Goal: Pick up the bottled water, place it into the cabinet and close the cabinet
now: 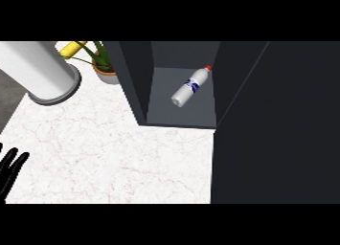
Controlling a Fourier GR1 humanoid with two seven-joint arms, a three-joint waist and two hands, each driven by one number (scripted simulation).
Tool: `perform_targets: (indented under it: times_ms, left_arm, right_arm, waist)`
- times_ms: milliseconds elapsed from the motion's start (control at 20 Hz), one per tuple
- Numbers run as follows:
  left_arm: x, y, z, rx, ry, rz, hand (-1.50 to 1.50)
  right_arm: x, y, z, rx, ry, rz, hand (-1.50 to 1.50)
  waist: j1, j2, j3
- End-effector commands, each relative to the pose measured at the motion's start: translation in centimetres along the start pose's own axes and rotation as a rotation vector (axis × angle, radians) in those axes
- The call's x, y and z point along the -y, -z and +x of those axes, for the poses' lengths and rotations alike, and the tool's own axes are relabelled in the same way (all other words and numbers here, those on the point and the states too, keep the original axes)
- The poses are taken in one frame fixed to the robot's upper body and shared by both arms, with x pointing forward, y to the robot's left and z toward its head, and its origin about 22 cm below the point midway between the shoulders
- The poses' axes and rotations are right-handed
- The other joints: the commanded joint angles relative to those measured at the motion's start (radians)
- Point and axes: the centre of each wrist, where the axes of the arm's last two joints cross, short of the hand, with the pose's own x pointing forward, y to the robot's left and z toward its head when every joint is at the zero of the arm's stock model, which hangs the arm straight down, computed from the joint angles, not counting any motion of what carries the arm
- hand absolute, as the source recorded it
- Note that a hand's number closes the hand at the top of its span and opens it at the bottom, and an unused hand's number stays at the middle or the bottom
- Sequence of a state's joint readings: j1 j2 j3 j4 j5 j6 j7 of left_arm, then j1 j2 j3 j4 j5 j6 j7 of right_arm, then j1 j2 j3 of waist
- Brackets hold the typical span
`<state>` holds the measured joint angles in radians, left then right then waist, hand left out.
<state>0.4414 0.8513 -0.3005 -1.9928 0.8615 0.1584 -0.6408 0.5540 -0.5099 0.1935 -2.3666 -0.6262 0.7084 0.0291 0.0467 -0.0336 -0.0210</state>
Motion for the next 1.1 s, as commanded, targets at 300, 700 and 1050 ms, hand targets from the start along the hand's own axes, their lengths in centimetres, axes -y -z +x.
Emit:
perform_targets:
  times_ms: [300, 700, 1050]
  left_arm:
    - [-2.5, -1.1, 1.4, -0.015, 0.014, 0.010, -1.50]
    - [-4.1, -0.9, 2.8, -0.010, 0.029, -0.012, -1.50]
    - [-4.9, -1.4, 3.4, -0.002, 0.004, -0.033, -1.50]
  right_arm:
    - [-2.8, 4.4, 4.1, -0.003, -0.223, 0.084, 1.50]
    - [-3.1, 8.1, 2.8, -0.014, -0.153, 0.086, 1.50]
    - [-3.1, 12.3, 2.4, 0.016, -0.111, 0.072, 1.50]
  waist:
    - [0.021, -0.003, -0.003]
    - [0.035, 0.001, -0.002]
    - [0.061, 0.006, -0.001]
